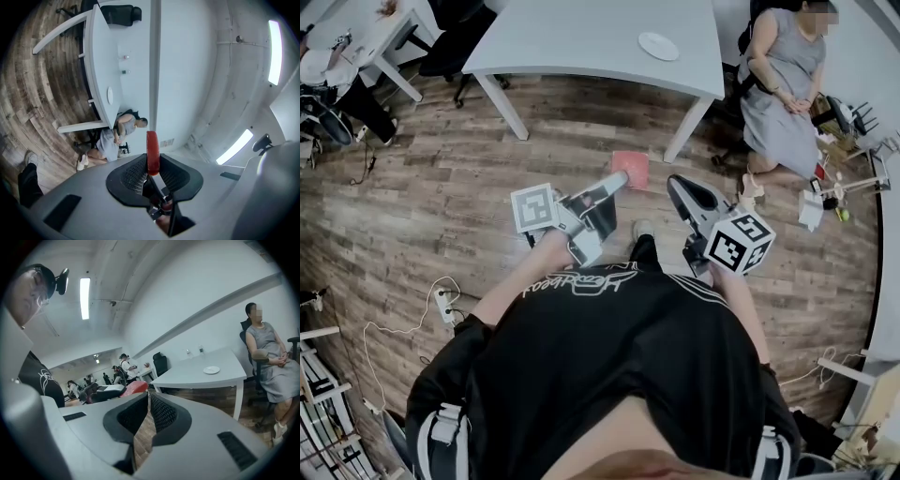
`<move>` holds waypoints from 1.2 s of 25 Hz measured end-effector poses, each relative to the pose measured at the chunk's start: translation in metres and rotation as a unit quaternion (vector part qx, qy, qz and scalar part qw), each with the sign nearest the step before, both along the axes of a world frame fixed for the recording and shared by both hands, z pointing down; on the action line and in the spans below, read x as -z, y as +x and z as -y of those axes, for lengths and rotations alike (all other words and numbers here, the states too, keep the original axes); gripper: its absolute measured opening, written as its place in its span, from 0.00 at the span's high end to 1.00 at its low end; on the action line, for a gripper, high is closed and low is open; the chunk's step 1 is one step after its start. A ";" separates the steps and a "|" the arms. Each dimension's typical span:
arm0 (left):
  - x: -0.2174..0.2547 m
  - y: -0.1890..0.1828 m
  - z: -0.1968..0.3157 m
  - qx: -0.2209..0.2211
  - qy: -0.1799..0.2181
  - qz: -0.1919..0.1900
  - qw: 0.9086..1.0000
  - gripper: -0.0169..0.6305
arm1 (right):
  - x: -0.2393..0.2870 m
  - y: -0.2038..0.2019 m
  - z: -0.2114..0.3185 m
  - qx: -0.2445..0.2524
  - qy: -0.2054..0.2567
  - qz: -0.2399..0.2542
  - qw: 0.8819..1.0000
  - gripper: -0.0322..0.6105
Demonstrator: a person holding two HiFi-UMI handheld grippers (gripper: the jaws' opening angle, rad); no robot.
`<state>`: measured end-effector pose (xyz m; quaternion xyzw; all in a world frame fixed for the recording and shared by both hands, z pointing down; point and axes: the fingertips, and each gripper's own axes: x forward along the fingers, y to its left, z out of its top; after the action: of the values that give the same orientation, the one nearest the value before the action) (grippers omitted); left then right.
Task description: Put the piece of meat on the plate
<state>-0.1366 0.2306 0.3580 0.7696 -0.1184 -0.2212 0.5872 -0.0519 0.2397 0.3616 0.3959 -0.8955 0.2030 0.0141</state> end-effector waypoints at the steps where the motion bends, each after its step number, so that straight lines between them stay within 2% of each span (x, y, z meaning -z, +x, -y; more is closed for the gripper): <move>1: 0.000 0.002 0.005 0.002 0.000 0.001 1.000 0.85 | -0.001 0.002 0.006 0.002 -0.001 0.001 1.000 0.92; 8: -0.013 0.019 0.046 0.013 -0.016 0.011 1.000 0.85 | -0.009 0.016 0.053 0.011 -0.016 0.012 1.000 0.92; 13: -0.018 0.054 0.104 0.019 -0.025 0.029 0.999 0.85 | -0.012 0.046 0.114 0.016 -0.038 0.017 0.999 0.92; 16: -0.024 0.067 0.121 0.019 -0.021 0.036 0.999 0.85 | -0.019 0.058 0.132 0.017 -0.045 0.019 0.999 0.92; 21: -0.039 0.079 0.147 0.031 -0.011 0.096 0.995 0.85 | -0.024 0.072 0.155 0.021 -0.050 0.019 0.998 0.92; 26: -0.044 0.116 0.199 0.031 -0.018 0.110 0.993 0.85 | -0.030 0.104 0.214 0.032 -0.064 0.026 0.997 0.92; 30: -0.041 0.136 0.229 0.038 -0.030 0.092 0.995 0.85 | -0.031 0.120 0.245 0.040 -0.067 0.029 0.996 0.92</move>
<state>-0.0001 0.0014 0.3990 0.7635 -0.2076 -0.1679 0.5881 0.0684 -0.0057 0.3928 0.3518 -0.8949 0.2737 0.0228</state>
